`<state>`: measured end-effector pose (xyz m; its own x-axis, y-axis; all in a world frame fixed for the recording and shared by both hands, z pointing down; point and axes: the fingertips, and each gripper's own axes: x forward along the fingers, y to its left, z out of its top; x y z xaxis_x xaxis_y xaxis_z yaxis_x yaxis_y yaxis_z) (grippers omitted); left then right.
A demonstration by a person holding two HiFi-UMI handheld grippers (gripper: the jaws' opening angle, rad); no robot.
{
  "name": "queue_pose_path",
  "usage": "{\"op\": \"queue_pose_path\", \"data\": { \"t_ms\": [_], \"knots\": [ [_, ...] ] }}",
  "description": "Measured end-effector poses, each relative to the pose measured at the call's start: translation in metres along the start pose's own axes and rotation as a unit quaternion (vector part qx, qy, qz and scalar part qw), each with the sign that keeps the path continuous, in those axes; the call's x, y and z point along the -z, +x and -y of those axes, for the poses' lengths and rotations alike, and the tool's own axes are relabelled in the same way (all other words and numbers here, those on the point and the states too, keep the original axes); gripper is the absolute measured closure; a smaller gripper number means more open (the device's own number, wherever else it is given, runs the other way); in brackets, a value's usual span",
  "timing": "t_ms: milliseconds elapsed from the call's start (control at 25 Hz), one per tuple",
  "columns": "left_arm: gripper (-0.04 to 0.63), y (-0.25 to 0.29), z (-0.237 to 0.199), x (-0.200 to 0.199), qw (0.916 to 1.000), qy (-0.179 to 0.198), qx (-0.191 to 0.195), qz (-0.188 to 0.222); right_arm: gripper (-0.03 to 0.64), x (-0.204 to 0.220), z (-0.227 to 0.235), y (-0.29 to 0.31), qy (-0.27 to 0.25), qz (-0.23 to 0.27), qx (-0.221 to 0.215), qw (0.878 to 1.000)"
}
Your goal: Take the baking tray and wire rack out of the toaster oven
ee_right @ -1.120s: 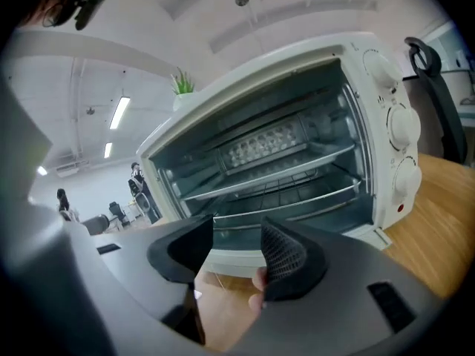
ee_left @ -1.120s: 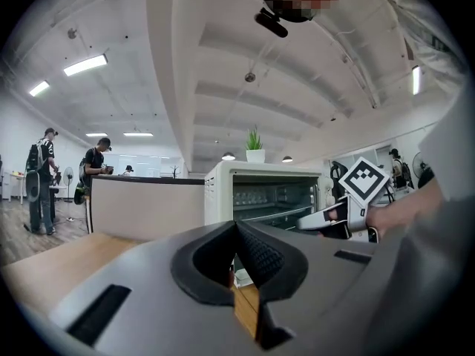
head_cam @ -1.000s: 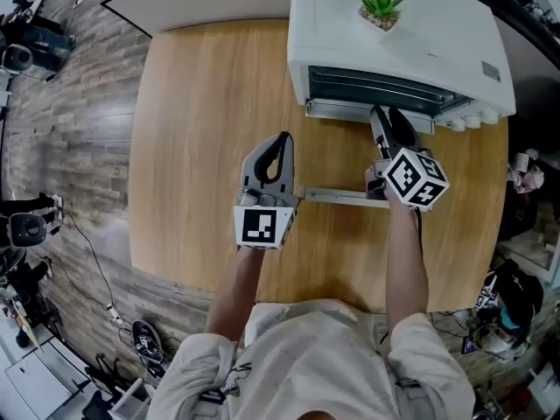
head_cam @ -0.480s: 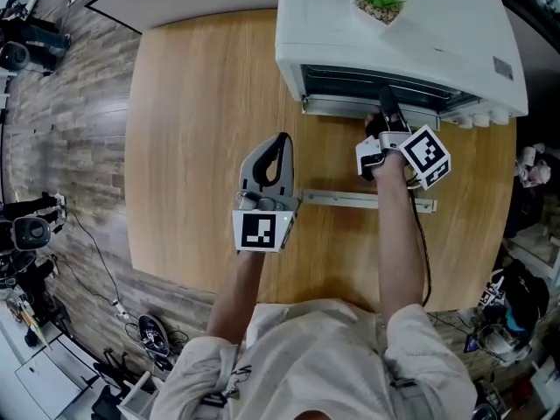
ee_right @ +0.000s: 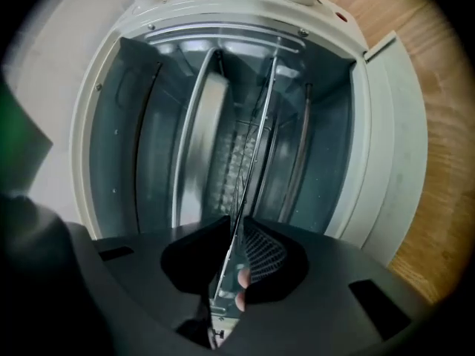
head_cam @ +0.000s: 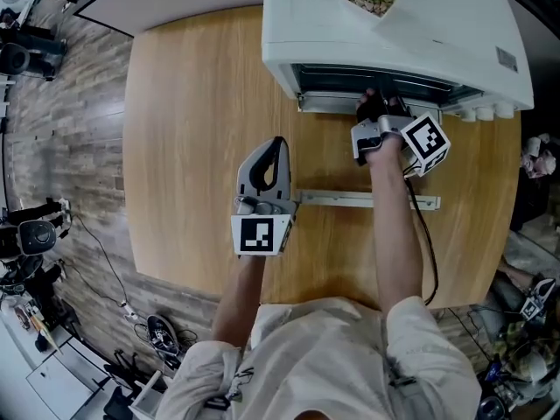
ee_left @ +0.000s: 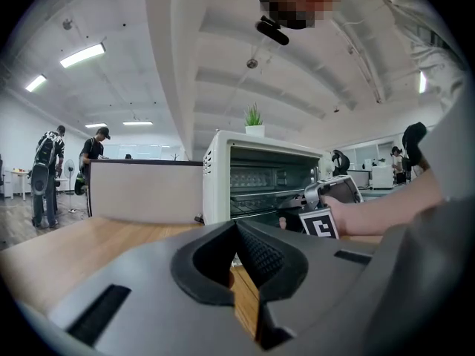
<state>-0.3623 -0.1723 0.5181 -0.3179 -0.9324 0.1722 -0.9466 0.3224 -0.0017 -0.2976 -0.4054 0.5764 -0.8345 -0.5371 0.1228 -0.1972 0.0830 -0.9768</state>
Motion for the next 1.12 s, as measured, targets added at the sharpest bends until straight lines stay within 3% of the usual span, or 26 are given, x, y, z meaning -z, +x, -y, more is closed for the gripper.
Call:
{"op": "queue_pose_path", "data": {
  "t_ms": [120, 280, 560, 1120],
  "knots": [
    [0.58, 0.0, -0.002, 0.002, 0.9998, -0.019, -0.006, -0.01, 0.569, 0.001, -0.002, 0.001, 0.025, 0.01, -0.013, 1.0],
    [0.58, -0.001, -0.002, 0.001, 1.0, -0.005, -0.004, -0.001, 0.575, 0.0, -0.001, 0.001, 0.051, 0.013, -0.022, 0.998],
    [0.58, -0.001, 0.001, -0.004, 0.9998, -0.022, -0.005, -0.001, 0.577, 0.001, 0.002, -0.002, 0.059, 0.011, -0.016, 0.998],
    [0.58, -0.009, 0.01, -0.02, 0.9997, -0.01, 0.001, 0.023, 0.58, 0.01, 0.003, -0.029, 0.073, 0.006, -0.017, 0.997]
  ]
}}
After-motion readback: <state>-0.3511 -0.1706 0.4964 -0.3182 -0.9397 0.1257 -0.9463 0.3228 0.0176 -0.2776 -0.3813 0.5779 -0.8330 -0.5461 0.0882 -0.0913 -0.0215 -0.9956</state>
